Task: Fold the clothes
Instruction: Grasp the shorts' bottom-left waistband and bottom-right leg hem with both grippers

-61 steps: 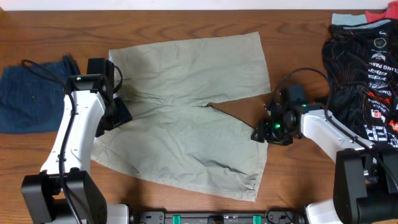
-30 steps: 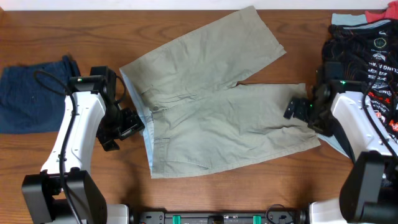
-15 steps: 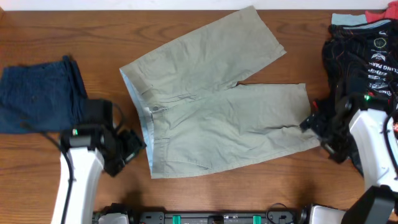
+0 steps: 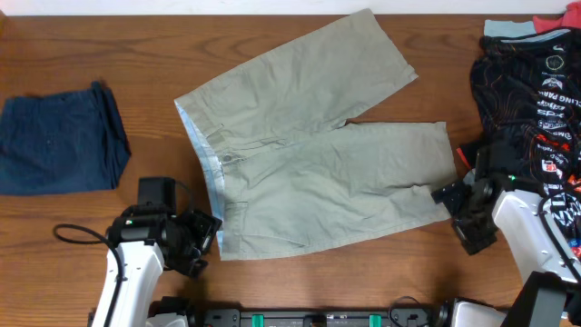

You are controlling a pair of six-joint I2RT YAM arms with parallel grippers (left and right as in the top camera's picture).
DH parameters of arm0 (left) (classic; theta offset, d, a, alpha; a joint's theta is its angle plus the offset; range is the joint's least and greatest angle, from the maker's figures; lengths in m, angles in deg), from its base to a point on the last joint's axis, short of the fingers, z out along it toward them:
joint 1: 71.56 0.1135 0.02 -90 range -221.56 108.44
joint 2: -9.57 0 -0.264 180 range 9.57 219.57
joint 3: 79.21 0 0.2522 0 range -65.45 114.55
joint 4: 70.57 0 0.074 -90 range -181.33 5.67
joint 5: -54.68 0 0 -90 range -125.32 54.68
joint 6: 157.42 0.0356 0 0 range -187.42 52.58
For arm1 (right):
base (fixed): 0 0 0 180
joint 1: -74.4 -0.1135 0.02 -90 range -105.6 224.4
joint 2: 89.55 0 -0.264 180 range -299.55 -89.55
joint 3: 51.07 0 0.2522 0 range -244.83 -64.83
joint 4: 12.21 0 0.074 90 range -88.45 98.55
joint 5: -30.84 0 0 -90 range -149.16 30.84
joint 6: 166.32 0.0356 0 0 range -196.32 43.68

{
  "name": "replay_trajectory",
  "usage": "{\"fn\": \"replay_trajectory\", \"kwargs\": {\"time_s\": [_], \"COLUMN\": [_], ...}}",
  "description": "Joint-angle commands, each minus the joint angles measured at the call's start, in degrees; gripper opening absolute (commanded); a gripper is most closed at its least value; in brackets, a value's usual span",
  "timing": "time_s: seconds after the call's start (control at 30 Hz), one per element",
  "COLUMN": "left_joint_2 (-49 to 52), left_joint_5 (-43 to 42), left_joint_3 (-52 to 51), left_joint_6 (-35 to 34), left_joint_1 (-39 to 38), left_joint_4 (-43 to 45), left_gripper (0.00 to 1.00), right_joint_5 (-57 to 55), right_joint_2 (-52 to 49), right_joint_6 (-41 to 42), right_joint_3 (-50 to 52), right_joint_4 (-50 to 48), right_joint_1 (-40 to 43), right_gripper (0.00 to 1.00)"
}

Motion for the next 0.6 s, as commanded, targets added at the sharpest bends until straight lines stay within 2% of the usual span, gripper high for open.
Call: {"fn": "replay_trajectory", "kwargs": {"time_s": [0.0, 0.33, 0.43, 0.57], "left_joint_2": [0.09, 0.50, 0.72, 0.74], "left_joint_5": [-1.57, -1.79, -1.77, -1.68], "left_joint_3": [-1.92, -6.12, -6.12, -6.12], "left_joint_6": [-4.48, -7.72, -8.07, -12.17], "left_joint_1": [-0.13, -0.44, -2.47, -7.43], "left_joint_4": [1.62, 6.62, 7.15, 9.20], "left_gripper": [0.76, 0.74, 0.71, 0.71], "right_joint_5": [-1.22, -1.25, -1.25, -1.22], "right_joint_2": [0.70, 0.70, 0.70, 0.70], "right_joint_6": [1.57, 1.57, 1.57, 1.55], "right_joint_3": [1.84, 3.04, 3.04, 3.04], "right_joint_4": [-2.95, -4.55, -4.57, -4.37], "right_joint_1": [0.48, 0.48, 0.48, 0.48], "right_gripper": [0.97, 0.98, 0.98, 0.98]}}
